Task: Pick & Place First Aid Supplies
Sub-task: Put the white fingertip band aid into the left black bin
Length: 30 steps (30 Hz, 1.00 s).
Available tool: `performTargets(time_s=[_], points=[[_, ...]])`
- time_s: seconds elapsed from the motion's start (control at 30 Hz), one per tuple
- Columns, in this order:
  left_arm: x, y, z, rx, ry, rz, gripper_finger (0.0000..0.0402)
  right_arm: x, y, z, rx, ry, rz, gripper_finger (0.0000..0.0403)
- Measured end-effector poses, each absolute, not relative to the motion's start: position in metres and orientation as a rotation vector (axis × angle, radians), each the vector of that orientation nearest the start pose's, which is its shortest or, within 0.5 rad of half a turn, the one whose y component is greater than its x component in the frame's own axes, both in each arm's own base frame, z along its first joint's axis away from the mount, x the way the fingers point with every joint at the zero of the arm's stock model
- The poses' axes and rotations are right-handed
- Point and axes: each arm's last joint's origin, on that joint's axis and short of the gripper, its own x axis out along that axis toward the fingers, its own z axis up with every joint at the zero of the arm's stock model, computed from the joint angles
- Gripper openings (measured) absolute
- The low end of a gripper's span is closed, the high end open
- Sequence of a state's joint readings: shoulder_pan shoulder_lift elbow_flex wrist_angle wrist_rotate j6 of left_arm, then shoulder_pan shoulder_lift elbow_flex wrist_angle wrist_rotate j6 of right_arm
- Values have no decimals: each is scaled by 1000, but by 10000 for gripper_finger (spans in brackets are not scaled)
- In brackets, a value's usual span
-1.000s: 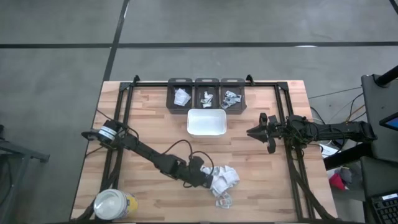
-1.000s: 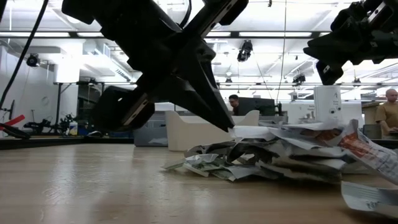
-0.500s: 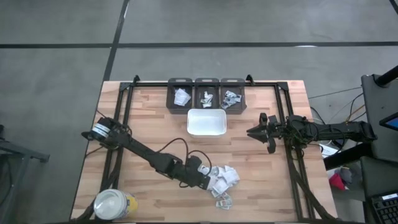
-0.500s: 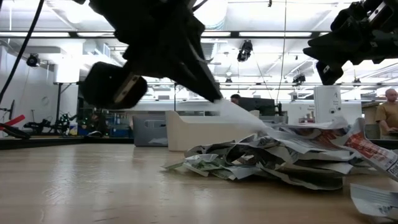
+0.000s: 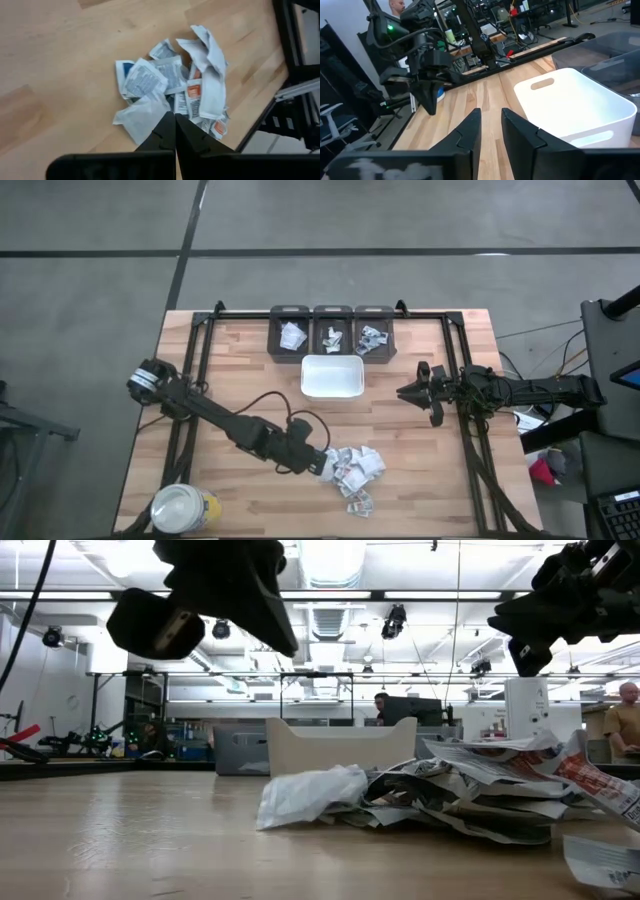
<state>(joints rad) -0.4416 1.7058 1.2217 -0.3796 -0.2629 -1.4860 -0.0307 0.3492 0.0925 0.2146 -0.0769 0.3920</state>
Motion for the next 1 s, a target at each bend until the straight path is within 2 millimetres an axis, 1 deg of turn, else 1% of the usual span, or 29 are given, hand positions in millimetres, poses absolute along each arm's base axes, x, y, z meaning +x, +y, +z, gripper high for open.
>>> performTargets(time_s=[0.2,0.33,0.43,0.5,0.6,0.7,0.8,0.9,1.0], points=[[331,-148,230,-1066,757,440,0,121,-1,186,392,51,38,68],[332,-148,227,-982,777,411,0,121,-1,185,392,51,38,73],[332,-148,227,-973,775,405,6,121,-1,185,392,51,38,79],[332,-148,227,-968,771,414,21,121,-1,185,392,51,38,82],[331,-145,221,-972,770,433,59,121,-1,185,392,51,38,85],[326,-142,204,-1006,788,475,103,121,-1,186,392,51,38,88],[324,-142,189,-1081,768,440,138,121,-1,185,392,51,38,89],[329,-144,182,-1138,682,344,158,121,-1,185,392,51,38,85],[329,-145,175,-1129,678,310,165,121,-1,186,392,51,38,79]])
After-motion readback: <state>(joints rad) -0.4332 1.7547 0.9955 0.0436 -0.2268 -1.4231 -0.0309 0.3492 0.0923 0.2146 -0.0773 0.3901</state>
